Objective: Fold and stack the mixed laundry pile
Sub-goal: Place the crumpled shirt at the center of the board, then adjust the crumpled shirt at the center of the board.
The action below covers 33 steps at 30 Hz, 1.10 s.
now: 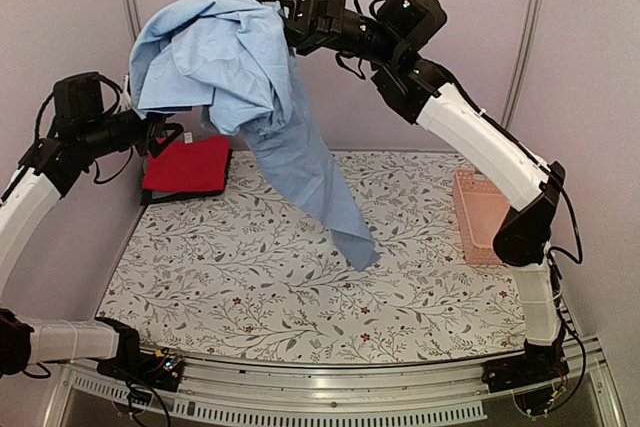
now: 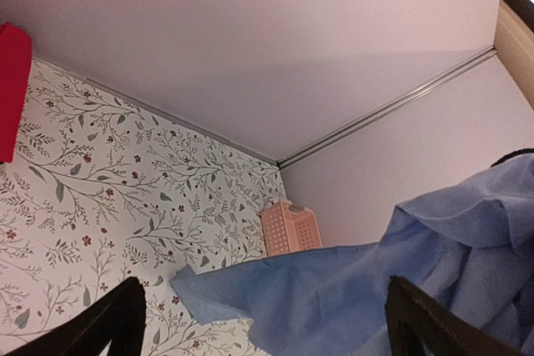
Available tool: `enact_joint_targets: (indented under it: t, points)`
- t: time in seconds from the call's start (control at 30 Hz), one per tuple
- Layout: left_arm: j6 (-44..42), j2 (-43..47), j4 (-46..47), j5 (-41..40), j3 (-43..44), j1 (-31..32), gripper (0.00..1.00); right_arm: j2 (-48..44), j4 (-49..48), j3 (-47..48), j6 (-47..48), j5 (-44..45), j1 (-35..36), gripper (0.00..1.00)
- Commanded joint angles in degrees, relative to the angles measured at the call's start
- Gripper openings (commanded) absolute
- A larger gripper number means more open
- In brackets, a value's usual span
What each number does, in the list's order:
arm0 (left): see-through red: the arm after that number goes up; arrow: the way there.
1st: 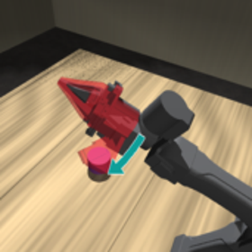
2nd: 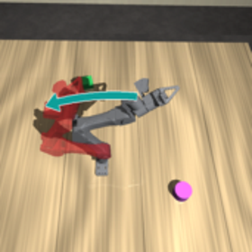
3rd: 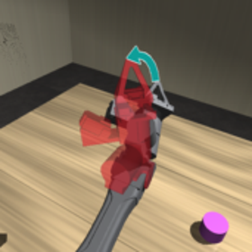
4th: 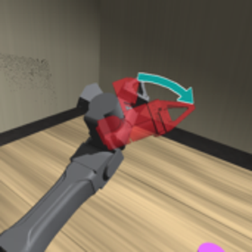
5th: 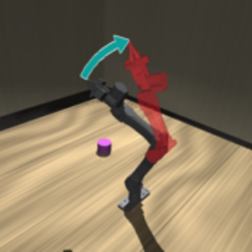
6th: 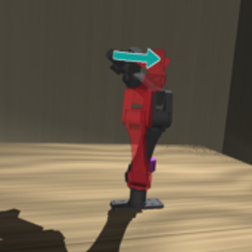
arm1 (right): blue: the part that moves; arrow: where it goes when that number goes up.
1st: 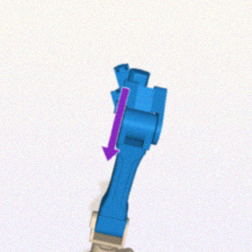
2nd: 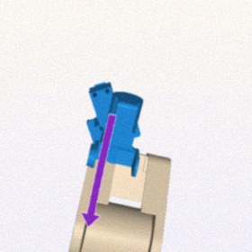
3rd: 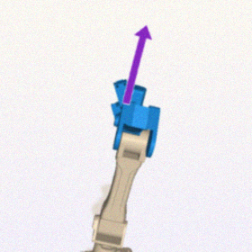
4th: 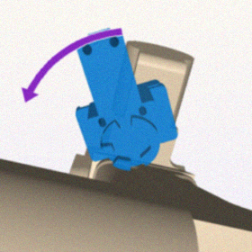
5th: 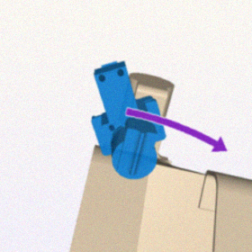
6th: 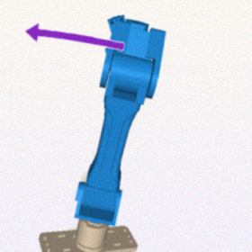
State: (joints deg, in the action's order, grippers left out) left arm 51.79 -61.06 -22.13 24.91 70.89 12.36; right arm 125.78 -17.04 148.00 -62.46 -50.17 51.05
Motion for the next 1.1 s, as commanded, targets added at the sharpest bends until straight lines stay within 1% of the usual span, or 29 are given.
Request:
enact_joint_targets:
  t: [0.0,0.07,0.1,0.13,0.17,0.2,0.23,0.27,0.3,0.33,0.37,0.43,0.5,0.57,0.6,0.63,0.77,0.9,0.97,1.0,1.07]
  points:
    - [0.1,3.6,2.1,-2.7,-1.6,-0.4,1.00,-1.7,-12.7,-7.3,-4.5,-3.1,-4.6,0.00]
    - [-0.7,3.1,1.2,-2.7,-1.4,-0.3,1.00,-6.2,-18.3,-20.8,-5.7,-6.8,-9.5,0.00]
    - [-1.9,2.2,0.2,-2.3,-0.9,0.2,1.00,-11.4,-18.1,-30.1,-5.0,-8.1,-12.2,0.02]
    - [-3.2,1.0,-1.2,-2.7,-0.1,1.0,1.00,-15.2,-15.8,-39.7,-3.1,-8.5,-15.3,0.12]
    - [-4.5,-0.2,-2.5,-3.2,0.7,1.9,1.00,-20.3,-10.7,-48.3,0.5,-8.5,-18.2,0.28]
    - [-6.3,-1.5,-3.3,-3.9,1.1,2.9,1.00,-26.2,-1.7,-57.0,6.8,-8.2,-21.5,0.46]
    - [-7.9,-2.6,-4.3,-4.7,1.2,3.8,1.00,-29.0,10.9,-60.7,12.6,-6.7,-24.4,0.58]
    - [-9.8,-3.8,-5.3,-5.1,1.2,4.3,1.00,-32.3,23.7,-63.7,22.0,-1.9,-26.8,0.69]
    - [-12.2,-5.3,-6.2,-5.8,1.1,5.0,1.00,-34.4,31.2,-66.8,28.4,3.1,-28.6,0.77]
    - [-14.6,-7.6,-7.9,-7.2,1.3,6.1,1.00,-37.9,37.3,-68.5,36.0,8.6,-29.8,0.80]
    - [-17.8,-9.7,-9.2,-8.6,1.3,7.2,1.00,-39.7,42.4,-69.2,39.4,14.1,-30.4,0.80]
    - [-21.7,-14.5,-10.4,-11.4,0.7,10.3,1.00,-40.1,51.2,-67.7,47.1,25.2,-30.8,0.80]
    - [-24.4,-20.1,-10.4,-13.8,0.5,14.8,1.00,-38.6,55.6,-66.0,50.2,29.7,-30.8,0.79]
    - [-26.3,-25.5,-8.6,-15.3,0.7,18.0,1.00,-36.2,56.5,-65.1,51.4,26.7,-30.4,0.74]
    - [-26.7,-28.0,-7.9,-15.2,0.9,18.9,1.00,-35.1,55.4,-65.2,51.8,24.8,-29.7,0.70]
    - [-26.7,-30.3,-6.5,-14.3,1.0,19.3,1.00,-34.4,55.3,-65.0,52.0,24.2,-28.3,0.69]
    - [-24.3,-36.9,0.8,-8.7,1.0,19.6,0.96,-27.4,56.5,-60.0,56.2,26.0,-21.1,0.70]
    - [-21.3,-41.5,5.9,-5.8,0.7,19.2,0.92,-16.5,57.3,-51.4,58.7,27.3,-16.3,0.71]
    - [-19.6,-43.8,11.1,-3.1,0.4,18.4,0.86,-13.0,58.7,-47.4,58.8,28.6,-15.3,0.71]
    - [-19.4,-45.5,12.2,-1.3,1.7,18.3,0.82,-12.2,58.8,-46.6,58.8,28.3,-15.2,0.71]
    - [-20.8,-49.9,10.2,-0.1,6.6,18.8,0.71,-12.5,57.2,-48.3,58.3,27.6,-15.2,0.71]
